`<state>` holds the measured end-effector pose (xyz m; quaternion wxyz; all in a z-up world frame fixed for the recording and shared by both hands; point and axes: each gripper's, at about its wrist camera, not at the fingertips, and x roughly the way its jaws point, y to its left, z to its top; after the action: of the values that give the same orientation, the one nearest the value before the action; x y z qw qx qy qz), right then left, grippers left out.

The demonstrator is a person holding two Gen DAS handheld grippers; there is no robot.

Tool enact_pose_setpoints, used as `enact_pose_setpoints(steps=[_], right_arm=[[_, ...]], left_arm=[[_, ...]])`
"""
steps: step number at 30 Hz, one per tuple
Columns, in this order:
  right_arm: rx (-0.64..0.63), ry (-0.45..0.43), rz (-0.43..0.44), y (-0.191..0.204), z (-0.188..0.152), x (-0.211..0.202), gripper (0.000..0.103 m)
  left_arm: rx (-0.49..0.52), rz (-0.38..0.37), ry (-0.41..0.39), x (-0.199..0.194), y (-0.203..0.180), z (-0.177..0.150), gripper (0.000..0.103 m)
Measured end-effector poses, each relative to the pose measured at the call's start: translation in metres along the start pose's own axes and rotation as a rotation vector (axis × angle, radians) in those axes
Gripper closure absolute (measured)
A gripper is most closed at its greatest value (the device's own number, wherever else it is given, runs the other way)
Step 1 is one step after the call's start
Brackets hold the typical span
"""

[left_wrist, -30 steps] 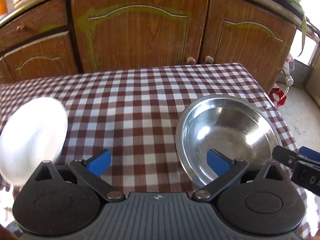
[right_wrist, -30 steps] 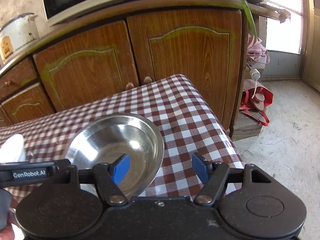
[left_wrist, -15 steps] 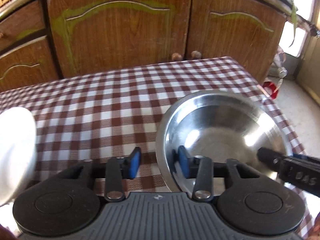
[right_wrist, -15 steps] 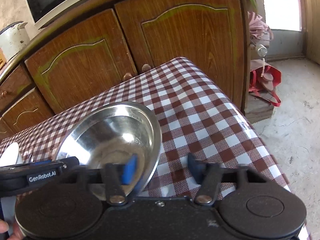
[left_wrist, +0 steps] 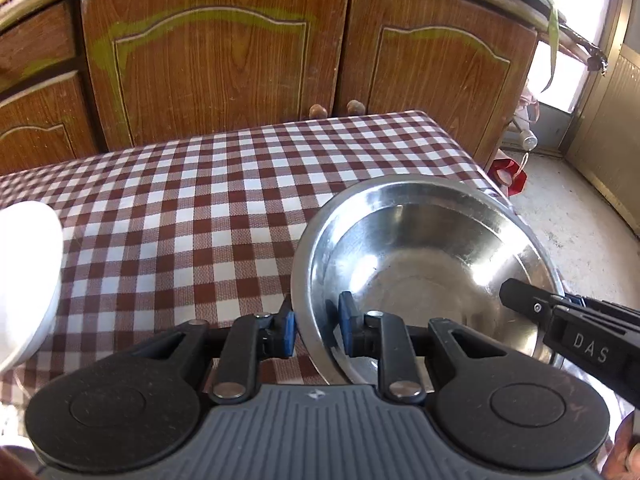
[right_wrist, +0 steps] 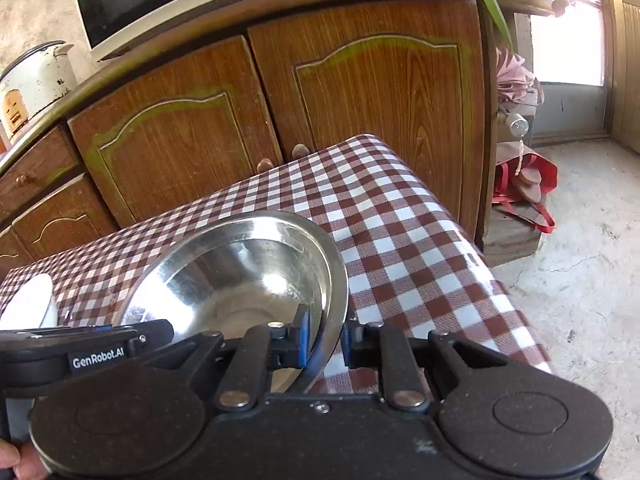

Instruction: Organize plates and bowls

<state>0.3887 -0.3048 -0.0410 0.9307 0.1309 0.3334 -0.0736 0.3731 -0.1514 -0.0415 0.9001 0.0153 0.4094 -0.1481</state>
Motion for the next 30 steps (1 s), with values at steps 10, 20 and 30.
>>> enact_pose_setpoints(steps=[10,20,30], right_arm=[[0.020,-0.022,-0.017,-0.003,-0.011,-0.059,0.082],[0.008,-0.067,-0.025,0.000,-0.024,-0.132,0.082],[-0.003,-0.083,-0.027,0.008,-0.043,-0.190,0.082]], left_arm=[[0.018,0.004,-0.013,-0.049,-0.022,-0.015,0.081],[0.020,0.012,-0.044,-0.110,-0.037,-0.040,0.080],[0.028,0.030,-0.060,-0.155,-0.047,-0.064,0.079]])
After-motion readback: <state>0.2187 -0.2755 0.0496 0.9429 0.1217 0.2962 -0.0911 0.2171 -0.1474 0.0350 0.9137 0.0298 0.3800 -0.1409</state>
